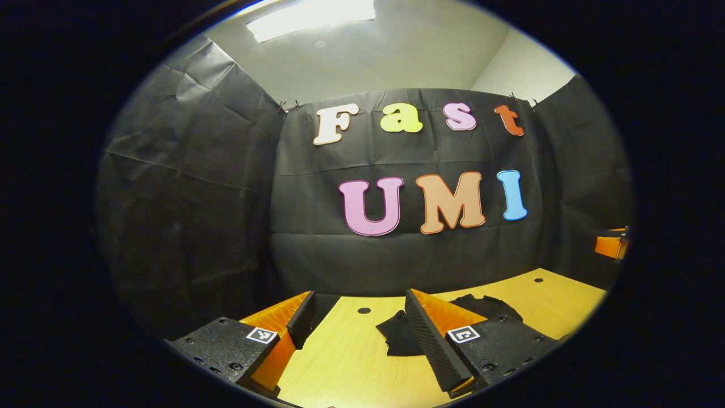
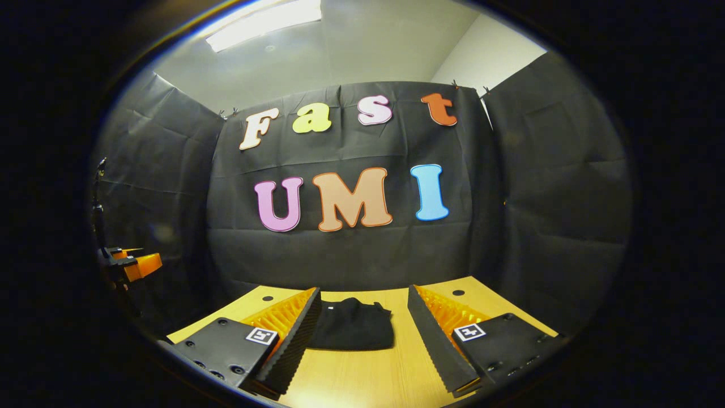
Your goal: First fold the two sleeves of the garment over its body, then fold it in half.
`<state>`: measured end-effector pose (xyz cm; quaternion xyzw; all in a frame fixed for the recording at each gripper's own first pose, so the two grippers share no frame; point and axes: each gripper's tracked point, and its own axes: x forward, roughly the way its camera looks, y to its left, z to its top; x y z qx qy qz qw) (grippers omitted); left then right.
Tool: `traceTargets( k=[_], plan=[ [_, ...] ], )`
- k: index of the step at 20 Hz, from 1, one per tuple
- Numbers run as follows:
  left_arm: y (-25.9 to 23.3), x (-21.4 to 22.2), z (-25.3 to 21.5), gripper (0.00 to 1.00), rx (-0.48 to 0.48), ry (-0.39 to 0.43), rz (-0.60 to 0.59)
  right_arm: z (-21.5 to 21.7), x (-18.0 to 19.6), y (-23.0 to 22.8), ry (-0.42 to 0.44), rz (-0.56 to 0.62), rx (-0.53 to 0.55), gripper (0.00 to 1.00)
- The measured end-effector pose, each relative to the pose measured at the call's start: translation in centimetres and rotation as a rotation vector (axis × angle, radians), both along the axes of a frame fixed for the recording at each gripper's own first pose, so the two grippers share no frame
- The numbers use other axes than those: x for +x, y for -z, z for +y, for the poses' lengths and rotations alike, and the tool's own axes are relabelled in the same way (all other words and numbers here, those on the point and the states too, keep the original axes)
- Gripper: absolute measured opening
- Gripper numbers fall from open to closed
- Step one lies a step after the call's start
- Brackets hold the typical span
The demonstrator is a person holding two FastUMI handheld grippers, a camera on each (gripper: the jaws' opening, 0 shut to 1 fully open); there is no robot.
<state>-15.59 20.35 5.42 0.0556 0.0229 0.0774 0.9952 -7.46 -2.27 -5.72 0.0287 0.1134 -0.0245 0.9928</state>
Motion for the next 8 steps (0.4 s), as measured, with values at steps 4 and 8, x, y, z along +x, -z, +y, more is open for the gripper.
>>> traceTargets(
  k=[4,8],
  plan=[
    [-0.18,0.19,-0.90,0.93,-0.013,0.024,-0.010,-0.23,-0.29,-0.28,0.011,-0.005,-0.004,0.97],
    [-0.32,0.05,-1.16,0.93,-0.007,0.036,-0.014,-0.06,-0.33,-0.27,0.010,-0.008,-0.004,0.93]
  ],
)
